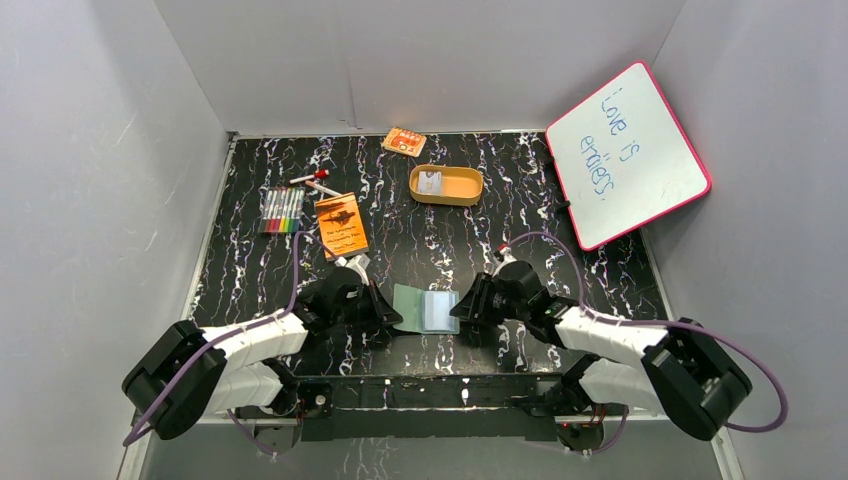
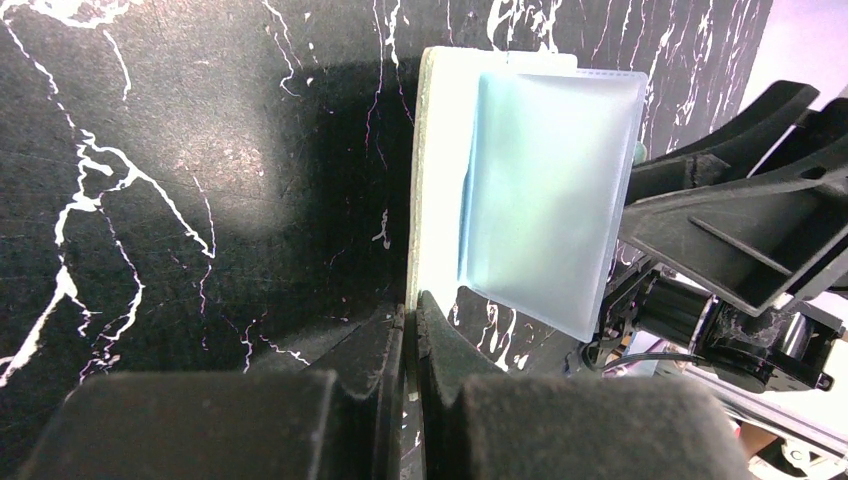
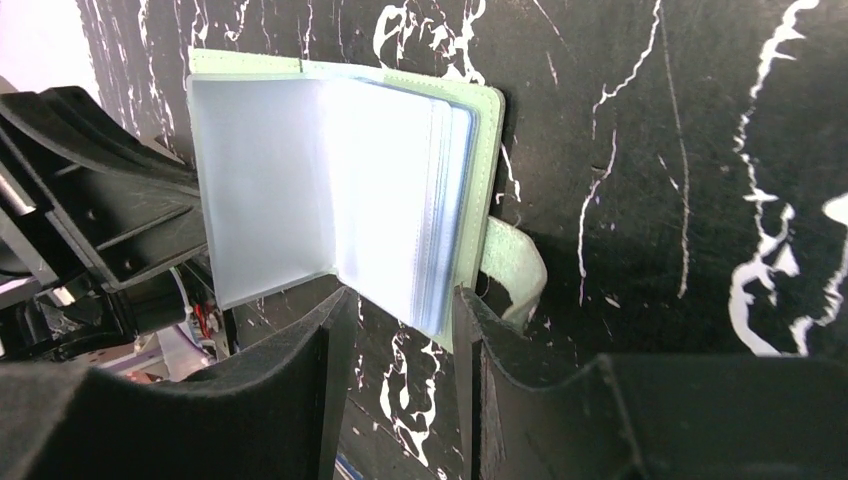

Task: Put the credit cards into the card holder
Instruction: Open the card holder at the center of the board.

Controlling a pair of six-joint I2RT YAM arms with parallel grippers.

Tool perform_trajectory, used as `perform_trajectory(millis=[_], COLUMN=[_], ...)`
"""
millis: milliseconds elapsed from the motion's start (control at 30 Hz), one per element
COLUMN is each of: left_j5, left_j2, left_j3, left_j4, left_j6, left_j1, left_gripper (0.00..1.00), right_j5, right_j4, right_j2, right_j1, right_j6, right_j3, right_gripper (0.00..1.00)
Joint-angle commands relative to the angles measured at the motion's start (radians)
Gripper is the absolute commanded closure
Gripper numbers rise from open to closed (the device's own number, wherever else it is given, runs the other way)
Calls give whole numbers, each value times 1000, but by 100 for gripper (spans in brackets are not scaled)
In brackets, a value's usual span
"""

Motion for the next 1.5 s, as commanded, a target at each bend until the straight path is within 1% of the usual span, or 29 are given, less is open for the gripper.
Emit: perform_trajectory(millis=[0, 133, 300, 600, 733, 867, 1100, 1300, 1467], left_j5=[-14, -16, -17, -5, -5, -9, -5, -8, -8], left_j2=[-11, -15, -15, 17, 21, 22, 42, 41, 44], left_j3=[-4, -8, -9, -8, -8, -8, -4, 2, 5], left_j4=[-19, -21, -21, -2, -5, -5, 2, -5, -7], left_j6=[5, 4, 5, 2, 2, 4, 4, 7, 9], left_j1=[3, 3, 3, 3, 3, 3, 3, 4, 3], left_gripper=[100, 100, 100, 100, 100, 100, 100, 100, 100], right_j5=[-49, -57, -30, -131, -157, -186, -246, -245, -241], right_j4=[117, 152, 130, 246, 272, 311, 431, 433, 428], right_j2=[86, 125, 135, 225, 220, 209, 222, 223, 234], right_j1=[-3, -4, -8, -12, -12, -11, -11, -12, -11], right_j6=[7, 20, 22, 34, 34, 37, 66, 67, 63], right_j3=[56, 50, 48, 55, 63, 67, 60, 60, 62], right_gripper=[52, 52, 55, 55, 60, 62, 60, 58, 60])
